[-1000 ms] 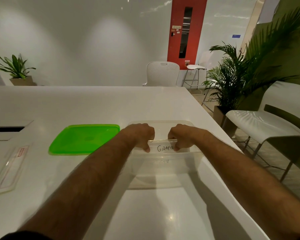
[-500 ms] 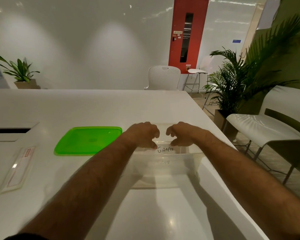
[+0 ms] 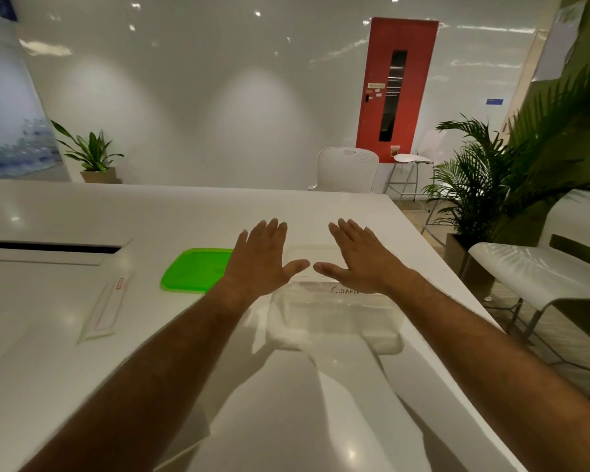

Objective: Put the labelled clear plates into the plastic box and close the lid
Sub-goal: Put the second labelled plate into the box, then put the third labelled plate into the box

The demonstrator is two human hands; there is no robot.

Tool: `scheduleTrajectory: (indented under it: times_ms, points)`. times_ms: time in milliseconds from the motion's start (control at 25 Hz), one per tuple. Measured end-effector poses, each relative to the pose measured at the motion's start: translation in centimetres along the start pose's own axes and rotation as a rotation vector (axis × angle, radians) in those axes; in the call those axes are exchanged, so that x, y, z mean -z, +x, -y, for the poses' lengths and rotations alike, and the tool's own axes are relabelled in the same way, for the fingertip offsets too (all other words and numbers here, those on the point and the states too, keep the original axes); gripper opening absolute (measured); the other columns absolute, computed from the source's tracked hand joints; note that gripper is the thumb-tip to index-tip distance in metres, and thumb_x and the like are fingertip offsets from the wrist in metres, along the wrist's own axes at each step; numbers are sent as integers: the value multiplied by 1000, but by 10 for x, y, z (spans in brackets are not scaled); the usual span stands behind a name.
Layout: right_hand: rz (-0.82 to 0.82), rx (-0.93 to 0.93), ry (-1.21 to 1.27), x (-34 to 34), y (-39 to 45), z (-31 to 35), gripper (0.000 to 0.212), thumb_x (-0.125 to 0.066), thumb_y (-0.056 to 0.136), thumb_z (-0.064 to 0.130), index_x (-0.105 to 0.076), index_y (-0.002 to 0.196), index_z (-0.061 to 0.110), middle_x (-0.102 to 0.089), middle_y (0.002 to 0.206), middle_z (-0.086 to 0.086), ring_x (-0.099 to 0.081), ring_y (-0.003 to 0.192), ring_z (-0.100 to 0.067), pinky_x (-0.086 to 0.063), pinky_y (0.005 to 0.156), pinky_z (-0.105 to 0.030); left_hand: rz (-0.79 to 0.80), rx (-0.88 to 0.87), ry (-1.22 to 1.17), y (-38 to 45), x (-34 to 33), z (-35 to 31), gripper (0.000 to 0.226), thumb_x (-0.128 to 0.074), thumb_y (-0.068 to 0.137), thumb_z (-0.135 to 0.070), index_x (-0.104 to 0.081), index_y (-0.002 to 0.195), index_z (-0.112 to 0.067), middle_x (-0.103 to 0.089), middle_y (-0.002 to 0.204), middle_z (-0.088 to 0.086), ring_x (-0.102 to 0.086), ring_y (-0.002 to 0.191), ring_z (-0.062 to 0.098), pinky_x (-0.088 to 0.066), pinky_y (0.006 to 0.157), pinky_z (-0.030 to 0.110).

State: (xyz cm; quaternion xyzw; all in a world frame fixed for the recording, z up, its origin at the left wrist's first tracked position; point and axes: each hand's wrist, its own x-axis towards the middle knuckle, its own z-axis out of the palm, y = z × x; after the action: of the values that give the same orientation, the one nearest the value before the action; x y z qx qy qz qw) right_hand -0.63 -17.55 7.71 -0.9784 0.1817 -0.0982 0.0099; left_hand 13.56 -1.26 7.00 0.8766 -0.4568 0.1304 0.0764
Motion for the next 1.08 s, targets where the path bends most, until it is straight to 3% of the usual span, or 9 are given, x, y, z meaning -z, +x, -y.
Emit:
scheduleTrajectory:
  times_ms: [600, 920, 1080]
  points:
    - [62, 363, 112, -43, -47, 162, 97, -26, 88, 77, 3, 158, 17, 4, 167, -9, 7, 154, -25, -2, 124, -49, 116, 331, -51, -191, 19, 89, 93, -26, 92, -74, 3, 161, -19, 8, 170, 2, 5, 157, 21, -1, 126, 46]
    - [210, 534, 184, -62, -79, 226, 91, -34, 91, 72, -3, 159, 21, 1, 168, -4, 1, 154, -20, -2, 125, -41, 101, 459, -244, -279, 35, 119, 88, -50, 88, -68, -23, 158, -21, -28, 165, 3, -35, 147, 25, -33, 118, 42]
    - [325, 593, 185, -67, -88, 235, 90, -53, 88, 65, -16, 157, 21, -19, 166, -3, -20, 151, -23, -20, 122, -40, 182, 493, -384, -311, 36, 134, 84, -58, 80, -70, -43, 148, -24, -46, 155, -1, -49, 135, 20, -42, 104, 29]
